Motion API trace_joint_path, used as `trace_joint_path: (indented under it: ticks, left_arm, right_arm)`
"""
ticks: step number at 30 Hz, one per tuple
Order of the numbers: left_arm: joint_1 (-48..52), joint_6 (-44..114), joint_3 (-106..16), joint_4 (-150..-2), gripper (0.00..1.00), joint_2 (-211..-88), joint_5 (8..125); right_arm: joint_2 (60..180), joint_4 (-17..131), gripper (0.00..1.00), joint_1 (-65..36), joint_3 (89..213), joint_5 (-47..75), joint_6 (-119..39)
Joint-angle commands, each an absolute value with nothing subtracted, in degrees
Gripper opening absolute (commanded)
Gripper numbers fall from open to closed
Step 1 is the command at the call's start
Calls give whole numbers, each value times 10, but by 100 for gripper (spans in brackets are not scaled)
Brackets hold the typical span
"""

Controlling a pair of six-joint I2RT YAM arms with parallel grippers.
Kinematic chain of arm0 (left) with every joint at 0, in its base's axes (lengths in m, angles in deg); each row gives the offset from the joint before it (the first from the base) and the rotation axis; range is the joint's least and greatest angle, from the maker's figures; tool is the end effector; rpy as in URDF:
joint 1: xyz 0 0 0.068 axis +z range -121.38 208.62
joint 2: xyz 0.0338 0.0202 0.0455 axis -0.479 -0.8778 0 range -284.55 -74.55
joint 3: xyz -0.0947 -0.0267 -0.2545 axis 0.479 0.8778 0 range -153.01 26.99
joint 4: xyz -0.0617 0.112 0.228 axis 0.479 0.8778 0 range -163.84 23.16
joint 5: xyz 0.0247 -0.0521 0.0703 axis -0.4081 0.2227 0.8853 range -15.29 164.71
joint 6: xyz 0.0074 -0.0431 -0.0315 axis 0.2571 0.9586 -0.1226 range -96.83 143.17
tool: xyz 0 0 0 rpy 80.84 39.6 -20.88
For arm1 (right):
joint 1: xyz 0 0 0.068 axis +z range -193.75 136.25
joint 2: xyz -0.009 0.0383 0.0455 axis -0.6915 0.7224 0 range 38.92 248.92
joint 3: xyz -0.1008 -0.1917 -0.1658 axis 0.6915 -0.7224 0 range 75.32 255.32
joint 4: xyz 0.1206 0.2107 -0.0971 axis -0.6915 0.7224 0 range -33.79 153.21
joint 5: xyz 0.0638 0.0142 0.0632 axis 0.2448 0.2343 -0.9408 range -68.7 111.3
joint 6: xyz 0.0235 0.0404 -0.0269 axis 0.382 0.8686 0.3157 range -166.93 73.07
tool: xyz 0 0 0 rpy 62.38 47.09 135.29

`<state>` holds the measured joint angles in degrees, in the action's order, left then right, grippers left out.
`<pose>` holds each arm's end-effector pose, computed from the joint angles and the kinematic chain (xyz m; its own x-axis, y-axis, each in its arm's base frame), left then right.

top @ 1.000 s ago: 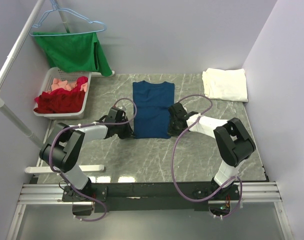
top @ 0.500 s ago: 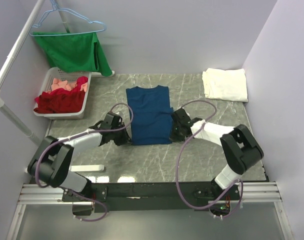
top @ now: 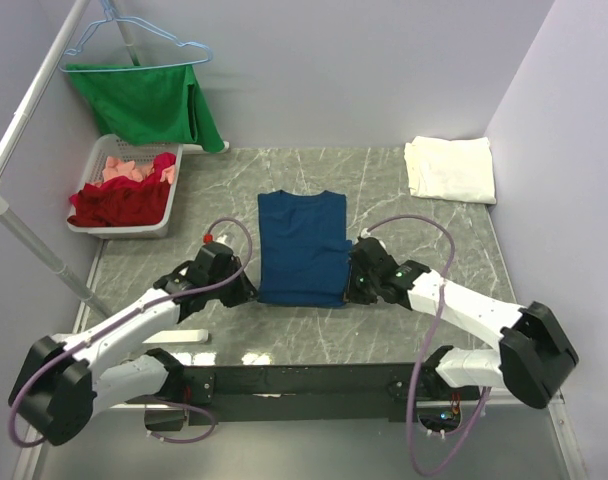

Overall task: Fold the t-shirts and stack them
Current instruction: Fold the tshirt

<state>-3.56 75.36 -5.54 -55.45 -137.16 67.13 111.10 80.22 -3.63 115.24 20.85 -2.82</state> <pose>0.1778 -0.1174 0.1954 -0.8640 -0.3816 -0.3285 -0.1315 0.8008 -0.5843 0.1828 0.1545 0.1936 -0.9075 0.1455 -0.3941 -0.0223 0.9201 0.3911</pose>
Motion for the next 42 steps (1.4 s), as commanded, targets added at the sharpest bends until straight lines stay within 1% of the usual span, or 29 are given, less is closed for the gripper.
trace_joint_path:
  ticks: [1, 8, 13, 18, 25, 32, 42]
  left_arm:
    - [-72, 800, -52, -505, 1, -1316, 722]
    - [-130, 843, -70, -460, 1, -1283, 767]
    - [-137, 857, -89, -439, 1, -1269, 801]
    - [-138, 844, -144, -417, 1, -1290, 844]
    - [-137, 816, -234, -407, 1, -1359, 889]
    - [-122, 783, -351, -401, 1, -1458, 945]
    - [-7, 706, -450, -446, 1, -1605, 911]
  right_arm:
    - [1062, 846, 0, -25, 1144, 226, -16]
    - [1026, 870, 0, -13, 1146, 219, -17]
    - [1018, 893, 0, -13, 1173, 238, -25]
    - [1036, 921, 0, -13, 1229, 273, -43]
    - [1081, 943, 0, -20, 1337, 322, -73]
    - [1170, 922, 0, -59, 1426, 322, -106]
    - [1326, 891, 0, -132, 1560, 285, -143]
